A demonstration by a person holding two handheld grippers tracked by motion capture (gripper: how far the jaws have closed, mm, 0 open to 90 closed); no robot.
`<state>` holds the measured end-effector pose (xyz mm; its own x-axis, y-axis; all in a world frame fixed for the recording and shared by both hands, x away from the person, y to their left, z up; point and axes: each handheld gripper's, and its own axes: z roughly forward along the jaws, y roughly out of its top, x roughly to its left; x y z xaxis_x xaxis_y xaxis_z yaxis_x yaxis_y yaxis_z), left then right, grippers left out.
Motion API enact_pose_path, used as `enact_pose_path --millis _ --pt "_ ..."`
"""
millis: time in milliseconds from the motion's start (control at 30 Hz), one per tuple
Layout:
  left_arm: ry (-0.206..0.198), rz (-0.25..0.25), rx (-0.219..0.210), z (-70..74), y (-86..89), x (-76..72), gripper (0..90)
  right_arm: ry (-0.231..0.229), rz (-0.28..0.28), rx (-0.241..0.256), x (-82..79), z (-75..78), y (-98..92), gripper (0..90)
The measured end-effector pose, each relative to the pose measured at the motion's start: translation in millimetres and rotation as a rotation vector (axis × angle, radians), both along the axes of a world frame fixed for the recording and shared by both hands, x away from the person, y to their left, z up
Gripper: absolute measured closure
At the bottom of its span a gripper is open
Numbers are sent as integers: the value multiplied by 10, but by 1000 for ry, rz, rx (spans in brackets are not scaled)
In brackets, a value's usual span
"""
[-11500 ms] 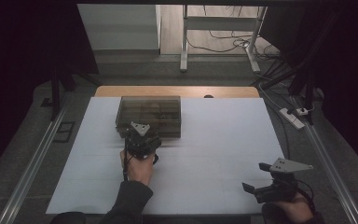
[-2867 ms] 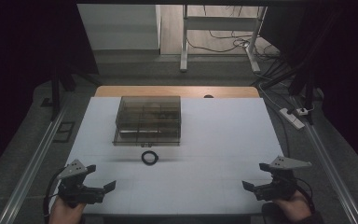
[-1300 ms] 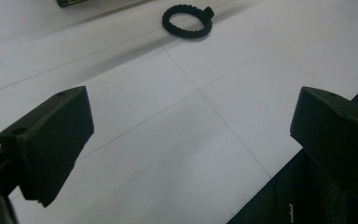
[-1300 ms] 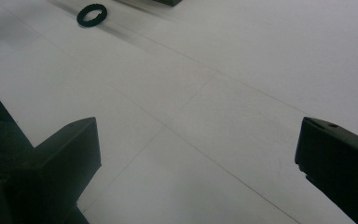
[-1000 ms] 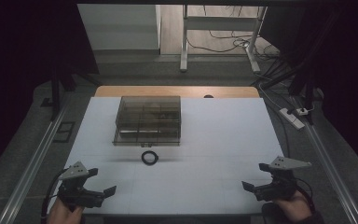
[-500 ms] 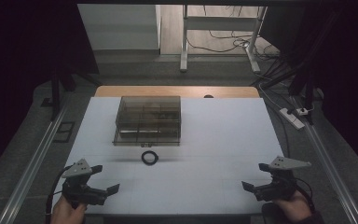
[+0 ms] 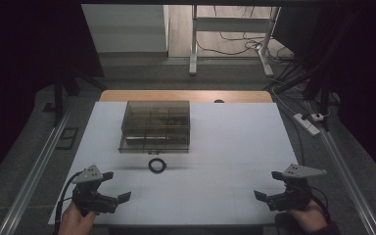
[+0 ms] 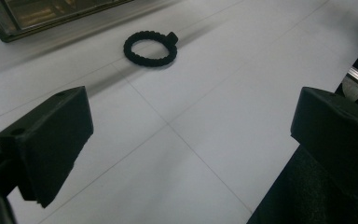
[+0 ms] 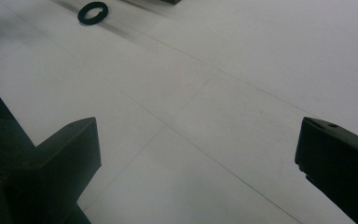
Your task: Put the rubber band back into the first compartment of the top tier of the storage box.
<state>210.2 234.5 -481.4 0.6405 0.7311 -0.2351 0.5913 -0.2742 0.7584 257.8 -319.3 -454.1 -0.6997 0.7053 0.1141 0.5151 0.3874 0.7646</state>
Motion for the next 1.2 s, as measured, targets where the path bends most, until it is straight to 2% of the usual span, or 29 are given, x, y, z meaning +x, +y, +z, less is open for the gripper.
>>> enact_pose_path --millis 100,267,400,700,767,900,1200 --pt "8 -7 0 2 -30 26 3 1 0 0 1 -1 1 0" --pt "10 -27 43 -6 -121 64 2 0 1 -2 0 -1 2 0" --pt "8 -34 53 -10 -185 102 0 2 2 -4 1 -1 1 0" --pt "14 -35 -37 -22 -265 220 0 1 5 -7 -1 -1 5 0" --pt "18 -36 -46 -30 -292 245 0 2 5 -7 -1 -1 5 0" --pt "21 -38 -16 -51 -362 289 0 2 8 -9 -1 -2 6 0" --pt "28 -46 20 -82 -533 405 9 1 11 -11 -3 -4 13 0"
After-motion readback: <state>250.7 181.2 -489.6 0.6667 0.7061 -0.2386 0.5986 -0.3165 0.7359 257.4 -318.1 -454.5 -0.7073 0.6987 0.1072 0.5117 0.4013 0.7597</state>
